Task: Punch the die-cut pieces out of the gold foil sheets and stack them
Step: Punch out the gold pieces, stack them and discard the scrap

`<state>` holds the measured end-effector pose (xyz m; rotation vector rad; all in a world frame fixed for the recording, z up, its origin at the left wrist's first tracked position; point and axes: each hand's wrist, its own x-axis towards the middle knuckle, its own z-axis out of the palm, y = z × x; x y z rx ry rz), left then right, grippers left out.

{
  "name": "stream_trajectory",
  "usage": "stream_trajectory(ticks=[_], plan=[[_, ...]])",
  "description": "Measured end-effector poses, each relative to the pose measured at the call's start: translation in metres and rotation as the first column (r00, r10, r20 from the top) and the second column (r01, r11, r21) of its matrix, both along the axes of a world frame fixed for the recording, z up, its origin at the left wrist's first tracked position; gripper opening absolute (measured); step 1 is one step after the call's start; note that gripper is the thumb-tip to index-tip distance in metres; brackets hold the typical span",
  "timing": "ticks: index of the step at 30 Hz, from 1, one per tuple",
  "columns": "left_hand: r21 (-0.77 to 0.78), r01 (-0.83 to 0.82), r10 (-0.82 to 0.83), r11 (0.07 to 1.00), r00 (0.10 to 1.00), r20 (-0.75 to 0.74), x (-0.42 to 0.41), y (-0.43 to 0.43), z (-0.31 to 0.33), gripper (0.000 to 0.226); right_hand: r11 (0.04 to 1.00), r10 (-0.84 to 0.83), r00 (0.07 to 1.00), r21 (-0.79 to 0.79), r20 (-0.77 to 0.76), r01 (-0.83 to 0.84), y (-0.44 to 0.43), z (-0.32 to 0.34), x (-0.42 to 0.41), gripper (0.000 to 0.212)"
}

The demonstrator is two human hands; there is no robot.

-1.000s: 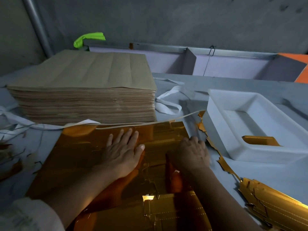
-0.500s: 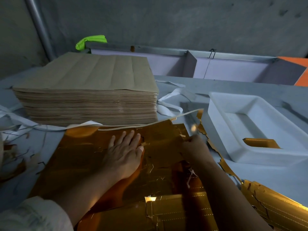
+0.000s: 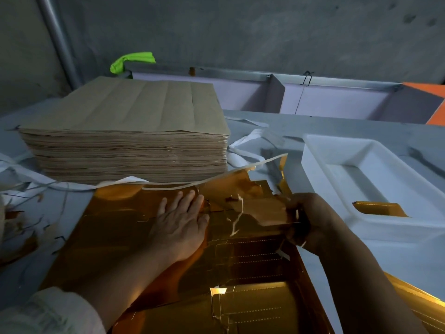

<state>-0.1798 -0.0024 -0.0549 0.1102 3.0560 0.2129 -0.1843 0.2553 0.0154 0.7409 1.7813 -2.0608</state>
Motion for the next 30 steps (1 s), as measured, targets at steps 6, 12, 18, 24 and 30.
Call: stream_trajectory(ticks=[6, 12, 18, 24, 30], plan=[[0.013, -0.002, 0.002, 1.0, 1.0, 0.002, -0.001, 0.0, 0.0, 0.062, 0.992, -0.072, 0.995, -0.111, -0.075, 0.063, -0.009, 0.003, -0.007, 0.002], [0.0, 0.001, -0.001, 1.0, 0.999, -0.036, -0.001, 0.002, -0.002, 0.06, 0.999, 0.045, 0.999, 0.006, -0.004, -0.045, -0.035, -0.003, -0.024, 0.02], [-0.013, -0.006, 0.006, 1.0, 1.0, 0.0, -0.001, 0.001, 0.0, 0.061, 0.998, 0.018, 0.995, 0.057, -0.101, -0.012, -0.057, -0.012, -0.039, 0.014], [-0.013, -0.016, 0.016, 1.0, 1.0, 0.003, 0.0, 0.002, 0.003, 0.063, 0.963, -0.106, 0.974, 0.224, -0.199, 0.15, -0.061, -0.026, -0.048, 0.009], [-0.023, -0.013, 0.013, 1.0, 1.0, 0.007, 0.0, 0.001, 0.002, 0.064, 0.924, -0.196, 0.95, 0.277, -0.244, 0.262, -0.052, -0.033, -0.044, 0.021]])
